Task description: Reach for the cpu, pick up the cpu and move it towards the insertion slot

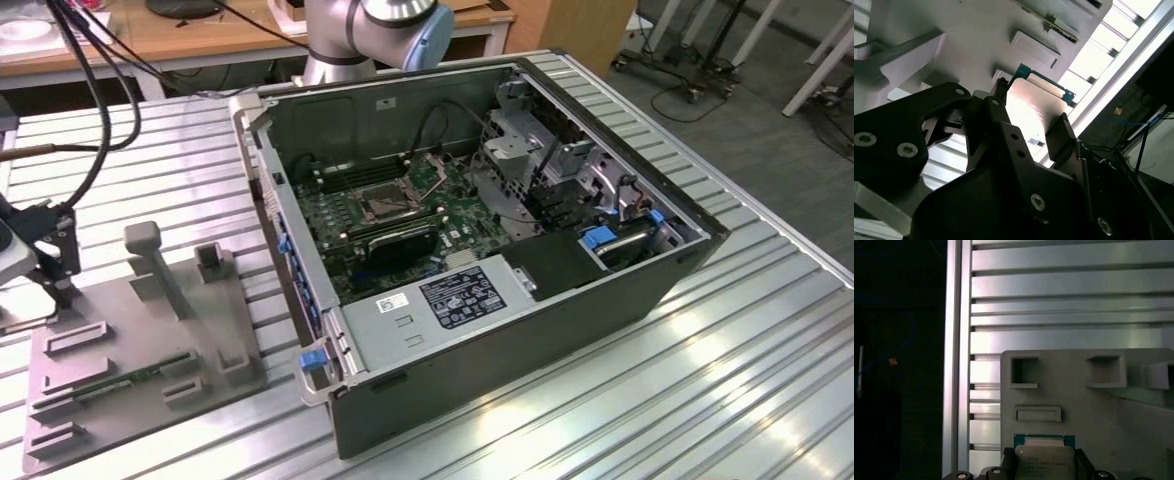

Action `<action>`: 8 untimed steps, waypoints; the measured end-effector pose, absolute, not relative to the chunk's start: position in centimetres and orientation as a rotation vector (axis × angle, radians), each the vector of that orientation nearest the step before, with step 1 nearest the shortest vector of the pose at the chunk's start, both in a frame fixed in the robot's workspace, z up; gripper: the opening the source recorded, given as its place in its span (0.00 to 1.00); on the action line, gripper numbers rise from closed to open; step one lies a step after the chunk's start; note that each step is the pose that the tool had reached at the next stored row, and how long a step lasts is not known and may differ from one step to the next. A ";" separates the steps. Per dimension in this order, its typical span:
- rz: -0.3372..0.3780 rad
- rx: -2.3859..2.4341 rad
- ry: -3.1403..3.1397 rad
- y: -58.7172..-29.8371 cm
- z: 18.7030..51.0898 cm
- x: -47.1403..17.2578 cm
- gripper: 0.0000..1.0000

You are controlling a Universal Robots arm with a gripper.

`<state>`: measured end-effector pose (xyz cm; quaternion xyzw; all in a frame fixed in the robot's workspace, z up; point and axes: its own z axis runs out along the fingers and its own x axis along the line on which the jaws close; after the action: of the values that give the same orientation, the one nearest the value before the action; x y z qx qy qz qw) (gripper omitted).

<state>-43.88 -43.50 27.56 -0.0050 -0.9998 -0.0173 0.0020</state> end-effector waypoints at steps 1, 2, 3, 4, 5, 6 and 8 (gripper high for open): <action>-0.054 -0.016 -3.137 -43.5 27.8 -43.9 0.55; -0.054 -0.016 -3.137 -43.5 28.0 -43.9 0.55; -0.054 -0.016 -3.137 -43.5 28.2 -43.9 0.55; -0.054 -0.016 -3.137 -43.5 28.4 -43.9 0.55; -0.054 -0.016 -3.137 -43.5 28.6 -43.9 0.55; -0.054 -0.016 -3.137 -43.5 28.8 -43.9 0.55; -0.054 -0.016 -3.137 -43.5 29.2 -43.9 0.55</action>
<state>-43.87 -43.50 29.25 -0.0050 -0.9998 -0.0174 0.0020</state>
